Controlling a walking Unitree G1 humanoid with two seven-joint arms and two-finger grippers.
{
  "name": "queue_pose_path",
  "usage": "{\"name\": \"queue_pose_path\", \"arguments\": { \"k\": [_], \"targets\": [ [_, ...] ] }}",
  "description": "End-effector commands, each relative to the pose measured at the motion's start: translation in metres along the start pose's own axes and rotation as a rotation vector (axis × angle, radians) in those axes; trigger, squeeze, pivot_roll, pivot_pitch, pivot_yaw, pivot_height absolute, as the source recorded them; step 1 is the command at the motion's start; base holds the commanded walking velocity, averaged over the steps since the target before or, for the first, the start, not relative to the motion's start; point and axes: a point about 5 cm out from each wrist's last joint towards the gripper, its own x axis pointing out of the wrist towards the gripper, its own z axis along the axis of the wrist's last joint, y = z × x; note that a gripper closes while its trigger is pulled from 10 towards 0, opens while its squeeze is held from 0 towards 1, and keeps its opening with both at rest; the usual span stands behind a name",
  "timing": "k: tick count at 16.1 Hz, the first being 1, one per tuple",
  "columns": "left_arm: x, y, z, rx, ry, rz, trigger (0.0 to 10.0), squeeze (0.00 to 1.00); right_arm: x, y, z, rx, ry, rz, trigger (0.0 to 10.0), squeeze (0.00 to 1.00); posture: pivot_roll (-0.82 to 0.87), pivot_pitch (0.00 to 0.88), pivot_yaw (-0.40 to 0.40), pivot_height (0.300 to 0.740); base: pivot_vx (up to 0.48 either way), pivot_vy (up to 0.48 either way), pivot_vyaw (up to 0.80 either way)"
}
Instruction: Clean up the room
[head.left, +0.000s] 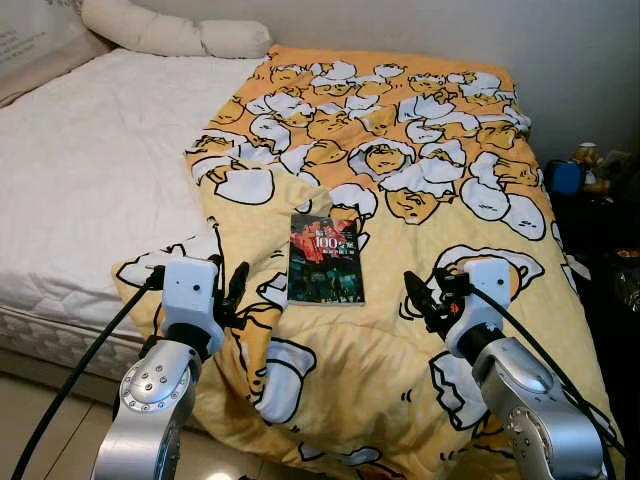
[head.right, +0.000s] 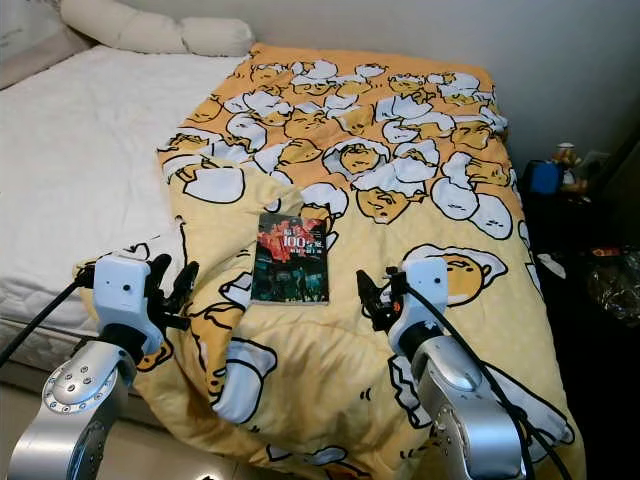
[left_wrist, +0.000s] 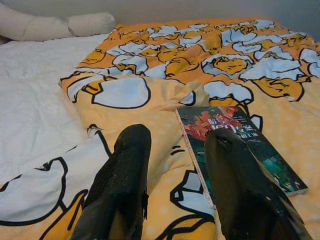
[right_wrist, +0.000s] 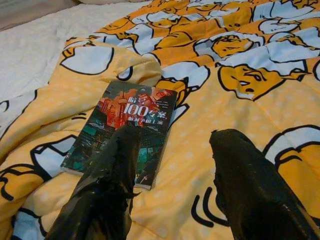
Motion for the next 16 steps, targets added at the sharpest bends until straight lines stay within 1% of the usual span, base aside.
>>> {"name": "queue_pose_path", "arguments": {
  "k": [1, 7, 8, 12, 15, 16],
  "targets": [
    [0.001, 0.000, 0.003, 0.017, -0.010, 0.002, 10.0, 0.00, 0.001, 0.004, 0.004, -0.021, -0.005, 0.021, 10.0, 0.00, -0.04, 0.000, 0.027, 0.740, 0.000, -0.480, 0.00],
    [0.001, -0.001, 0.003, 0.009, -0.011, 0.002, 10.0, 0.00, 0.000, 0.004, 0.001, -0.010, 0.006, 0.018, 10.0, 0.00, -0.04, 0.000, 0.026, 0.740, 0.000, -0.479, 0.00],
    [0.002, -0.001, 0.002, -0.022, -0.005, 0.013, 10.0, 0.00, 0.000, 0.003, 0.002, -0.010, 0.006, 0.016, 10.0, 0.00, -0.04, 0.000, 0.027, 0.740, 0.000, 0.000, 0.00],
    [0.004, -0.003, 0.005, -0.022, -0.020, -0.008, 10.0, 0.00, -0.001, 0.004, 0.001, -0.016, 0.012, 0.024, 10.0, 0.00, -0.04, 0.000, 0.032, 0.740, 0.000, 0.000, 0.00],
    [0.004, -0.002, 0.007, -0.015, -0.028, -0.011, 10.0, 0.00, -0.001, 0.012, -0.001, -0.034, 0.021, 0.083, 10.0, 0.00, -0.03, 0.000, 0.037, 0.740, 0.000, 0.000, 0.00],
    [0.004, -0.003, 0.008, -0.011, -0.035, -0.021, 10.0, 0.00, -0.001, 0.017, -0.003, -0.042, 0.028, 0.113, 10.0, 0.00, -0.03, 0.000, 0.040, 0.740, 0.000, 0.000, 0.80]
  ]
}}
